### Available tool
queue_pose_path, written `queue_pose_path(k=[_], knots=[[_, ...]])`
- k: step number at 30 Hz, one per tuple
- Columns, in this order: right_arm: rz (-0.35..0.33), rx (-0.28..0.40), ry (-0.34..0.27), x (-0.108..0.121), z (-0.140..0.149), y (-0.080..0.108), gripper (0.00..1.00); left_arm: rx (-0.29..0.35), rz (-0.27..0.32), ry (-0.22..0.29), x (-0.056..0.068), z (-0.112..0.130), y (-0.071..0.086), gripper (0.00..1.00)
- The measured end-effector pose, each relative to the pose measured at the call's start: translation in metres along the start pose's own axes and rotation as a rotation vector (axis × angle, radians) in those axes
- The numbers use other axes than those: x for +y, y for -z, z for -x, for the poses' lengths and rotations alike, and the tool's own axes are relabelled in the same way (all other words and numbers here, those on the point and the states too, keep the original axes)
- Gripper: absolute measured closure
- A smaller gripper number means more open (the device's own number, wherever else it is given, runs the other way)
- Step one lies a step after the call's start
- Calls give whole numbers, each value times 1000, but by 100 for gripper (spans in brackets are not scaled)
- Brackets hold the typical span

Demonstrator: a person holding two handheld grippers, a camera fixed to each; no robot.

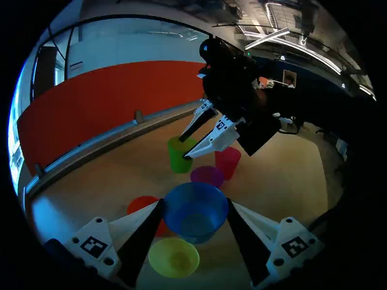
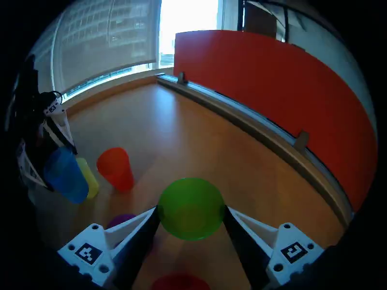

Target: Pour water

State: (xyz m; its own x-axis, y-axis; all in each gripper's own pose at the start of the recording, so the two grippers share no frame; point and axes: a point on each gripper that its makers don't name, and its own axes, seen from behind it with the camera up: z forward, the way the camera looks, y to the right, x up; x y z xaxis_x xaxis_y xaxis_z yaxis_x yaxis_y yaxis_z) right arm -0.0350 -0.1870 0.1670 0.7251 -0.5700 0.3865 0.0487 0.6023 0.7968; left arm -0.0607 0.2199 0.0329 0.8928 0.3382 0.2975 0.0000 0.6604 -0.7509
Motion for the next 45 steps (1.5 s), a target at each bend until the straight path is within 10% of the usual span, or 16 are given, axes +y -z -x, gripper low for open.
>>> queue_pose_path(k=[45], knots=[[41,298,9,-47,-38,100,6,120,-58,-17,24,-30,39,10]])
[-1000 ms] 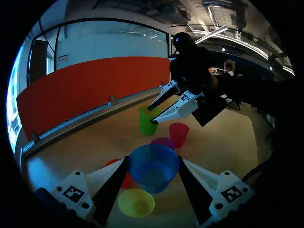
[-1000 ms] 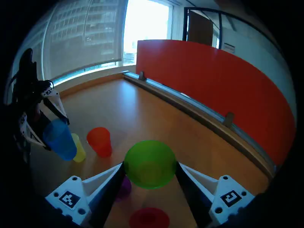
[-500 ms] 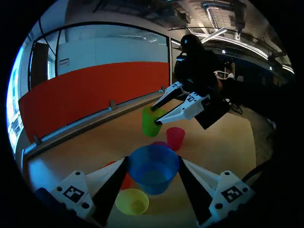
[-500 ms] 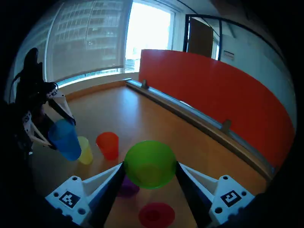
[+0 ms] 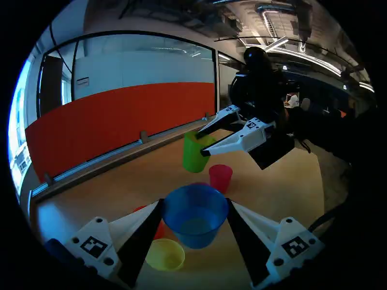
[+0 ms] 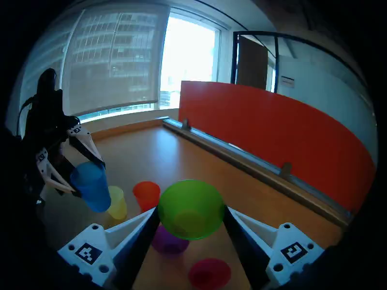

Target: Pour water

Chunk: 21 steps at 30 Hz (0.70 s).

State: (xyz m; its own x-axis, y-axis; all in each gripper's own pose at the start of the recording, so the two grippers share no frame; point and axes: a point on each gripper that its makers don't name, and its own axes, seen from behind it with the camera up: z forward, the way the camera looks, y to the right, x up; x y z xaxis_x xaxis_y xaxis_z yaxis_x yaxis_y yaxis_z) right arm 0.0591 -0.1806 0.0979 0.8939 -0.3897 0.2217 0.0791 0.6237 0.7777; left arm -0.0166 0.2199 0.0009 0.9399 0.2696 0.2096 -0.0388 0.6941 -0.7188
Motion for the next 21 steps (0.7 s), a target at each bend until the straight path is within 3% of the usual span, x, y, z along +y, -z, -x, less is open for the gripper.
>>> queue_pose_path(k=[6,21], knots=[[3,50,16,-6,-10,5,6,8,-3,7,1,0,3,10],[15,180,-23,-15,-35,16,6,28,-8,12,5,-4,11,10]])
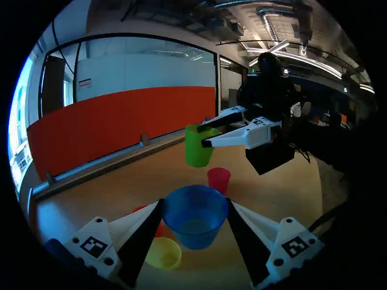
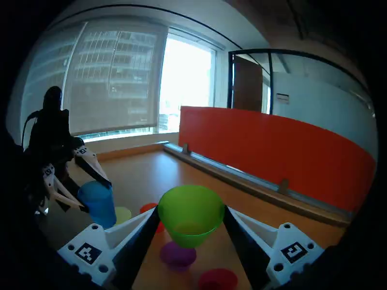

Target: Pour water

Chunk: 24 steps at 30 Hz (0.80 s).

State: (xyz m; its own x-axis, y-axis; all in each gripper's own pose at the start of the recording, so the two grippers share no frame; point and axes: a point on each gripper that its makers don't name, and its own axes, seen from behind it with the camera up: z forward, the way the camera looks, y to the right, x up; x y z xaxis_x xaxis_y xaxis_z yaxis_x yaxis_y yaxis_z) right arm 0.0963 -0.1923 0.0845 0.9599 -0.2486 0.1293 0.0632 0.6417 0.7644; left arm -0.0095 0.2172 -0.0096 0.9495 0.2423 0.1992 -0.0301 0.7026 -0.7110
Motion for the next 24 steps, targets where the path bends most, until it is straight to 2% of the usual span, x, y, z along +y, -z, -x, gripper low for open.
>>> queue_pose_path(k=[6,24], knots=[[11,48,-10,0,-9,1,5,5,2,5,1,-1,1,10],[16,132,-2,-3,-23,7,5,24,-1,15,0,-2,3,10]])
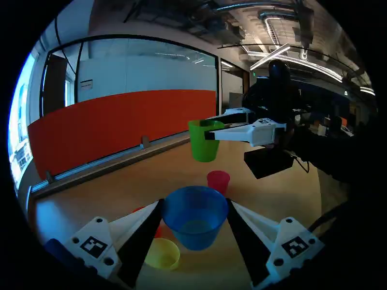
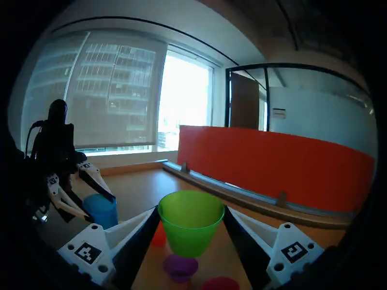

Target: Pour water

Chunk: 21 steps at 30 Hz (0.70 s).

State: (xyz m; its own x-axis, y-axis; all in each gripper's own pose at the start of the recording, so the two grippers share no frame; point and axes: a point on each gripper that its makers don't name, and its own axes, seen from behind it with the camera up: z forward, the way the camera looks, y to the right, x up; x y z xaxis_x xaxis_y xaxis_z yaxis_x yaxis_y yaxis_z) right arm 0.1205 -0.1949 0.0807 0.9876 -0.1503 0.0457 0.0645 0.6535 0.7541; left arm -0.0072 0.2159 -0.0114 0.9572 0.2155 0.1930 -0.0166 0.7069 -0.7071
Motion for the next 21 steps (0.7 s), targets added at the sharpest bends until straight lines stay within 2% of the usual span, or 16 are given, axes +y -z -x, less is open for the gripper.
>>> queue_pose_path(k=[12,21], knots=[[-8,21,-5,-4,-2,5,6,29,-3,0,-1,-3,1,10],[-15,28,-6,-9,-4,6,5,84,-4,6,0,-13,4,10]])
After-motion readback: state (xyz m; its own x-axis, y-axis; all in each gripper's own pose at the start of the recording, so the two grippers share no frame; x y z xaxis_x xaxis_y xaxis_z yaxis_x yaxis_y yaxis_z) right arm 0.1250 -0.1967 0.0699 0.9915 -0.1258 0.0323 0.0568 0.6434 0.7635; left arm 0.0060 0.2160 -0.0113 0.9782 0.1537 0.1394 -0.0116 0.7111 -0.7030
